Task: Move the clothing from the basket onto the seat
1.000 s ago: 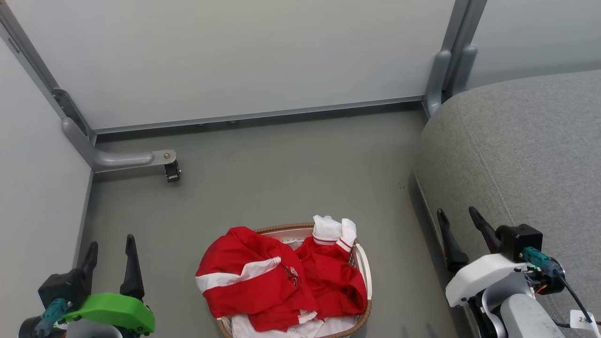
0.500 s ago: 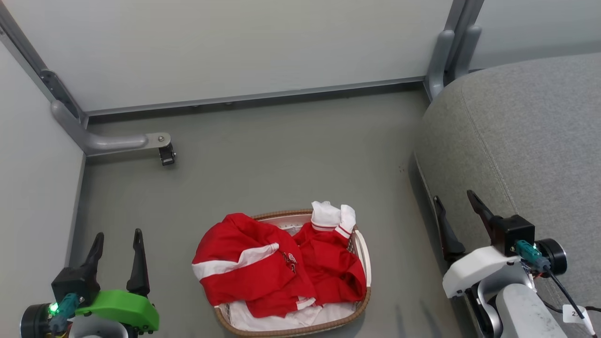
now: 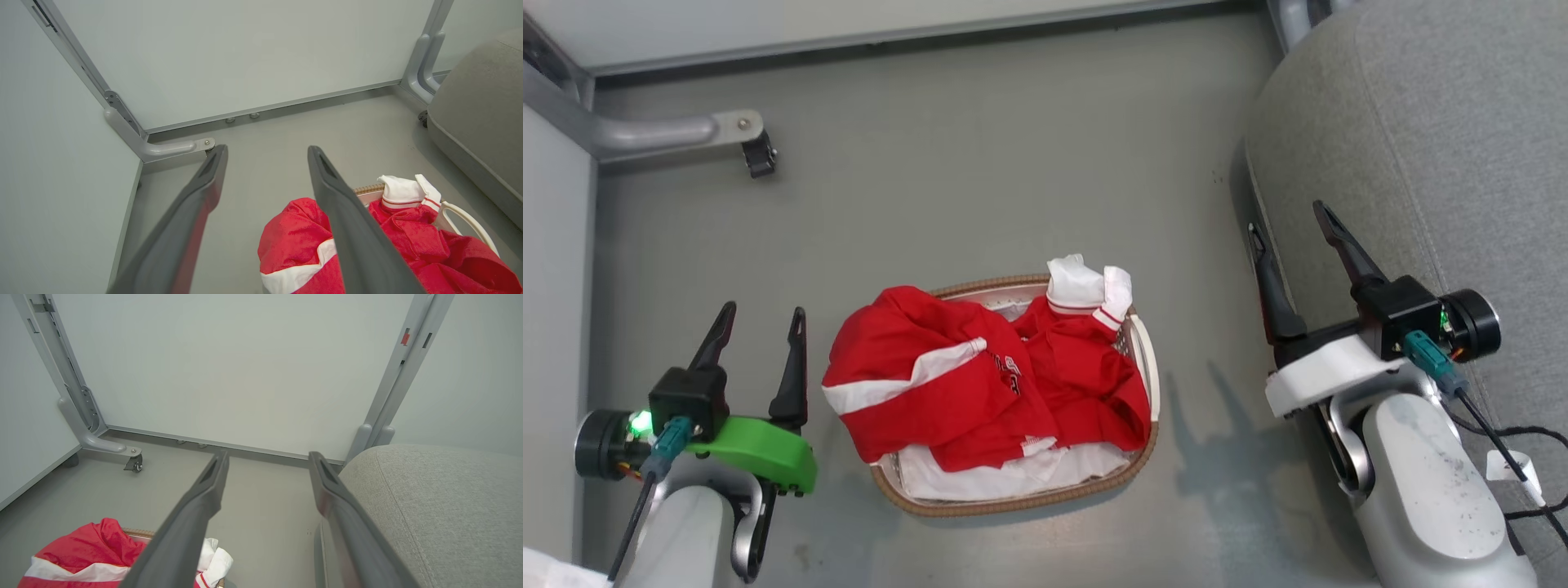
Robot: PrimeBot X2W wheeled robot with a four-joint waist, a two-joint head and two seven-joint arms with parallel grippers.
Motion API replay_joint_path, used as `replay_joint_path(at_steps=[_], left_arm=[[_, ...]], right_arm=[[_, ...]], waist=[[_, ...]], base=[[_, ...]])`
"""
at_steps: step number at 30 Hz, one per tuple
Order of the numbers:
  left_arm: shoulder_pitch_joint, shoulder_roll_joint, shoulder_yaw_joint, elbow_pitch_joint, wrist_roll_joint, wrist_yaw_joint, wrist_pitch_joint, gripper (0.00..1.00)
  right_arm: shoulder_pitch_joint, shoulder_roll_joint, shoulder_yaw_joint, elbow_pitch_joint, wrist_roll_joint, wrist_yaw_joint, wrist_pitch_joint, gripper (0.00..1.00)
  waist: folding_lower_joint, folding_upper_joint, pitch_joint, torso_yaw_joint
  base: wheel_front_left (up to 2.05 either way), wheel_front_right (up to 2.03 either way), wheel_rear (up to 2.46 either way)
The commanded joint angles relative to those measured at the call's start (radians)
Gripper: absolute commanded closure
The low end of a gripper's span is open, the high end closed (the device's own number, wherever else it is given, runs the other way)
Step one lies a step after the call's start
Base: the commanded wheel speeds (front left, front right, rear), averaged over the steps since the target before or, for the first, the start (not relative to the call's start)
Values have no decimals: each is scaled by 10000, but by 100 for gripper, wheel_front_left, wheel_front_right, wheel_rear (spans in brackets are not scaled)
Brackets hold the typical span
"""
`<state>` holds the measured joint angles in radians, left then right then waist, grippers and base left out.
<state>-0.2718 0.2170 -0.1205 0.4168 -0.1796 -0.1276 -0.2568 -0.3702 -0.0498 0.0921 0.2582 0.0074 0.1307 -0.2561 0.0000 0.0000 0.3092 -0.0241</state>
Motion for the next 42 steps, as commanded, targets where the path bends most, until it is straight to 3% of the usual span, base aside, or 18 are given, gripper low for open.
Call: replay_joint_path(at_steps=[1,12,21,30,33,39,42], left_arm=[[-423,167,-287,99,87,-47,-95,0],[-2132,1152,-2369,1166,-349,-39,-81,0],[-3655,1875,-4597,2835,288,-35,-79,0],[-5202,1896,-6197,5568,723,-17,-78,0],[-5666,1798,-6448,6491,948,19,165,0],[-6319,1544,-6612,7865,1084,520,866,0],[-6478,1431,-6676,8211,1062,520,1148,0]], right_arm=[[-294,-32,92,-116,-168,0,-103,0],[-1259,-29,689,-849,285,1,-103,0],[-1585,-22,1124,-1473,559,1,-103,0],[-1627,-31,1641,-1822,548,1,-103,0],[-1625,-25,1621,-1892,625,1,-103,0],[-1509,-32,1836,-1651,852,1,-104,0],[-1455,-29,1949,-1535,1005,1,-104,0]], waist=[[0,0,1354,-347],[0,0,3152,-1105],[0,0,4316,-1616],[0,0,5079,-1927],[0,0,5266,-1971],[0,0,5466,-2050],[0,0,5484,-2116]], base=[[0,0,0],[0,0,0],[0,0,0],[0,0,0],[0,0,0],[0,0,0],[0,0,0]])
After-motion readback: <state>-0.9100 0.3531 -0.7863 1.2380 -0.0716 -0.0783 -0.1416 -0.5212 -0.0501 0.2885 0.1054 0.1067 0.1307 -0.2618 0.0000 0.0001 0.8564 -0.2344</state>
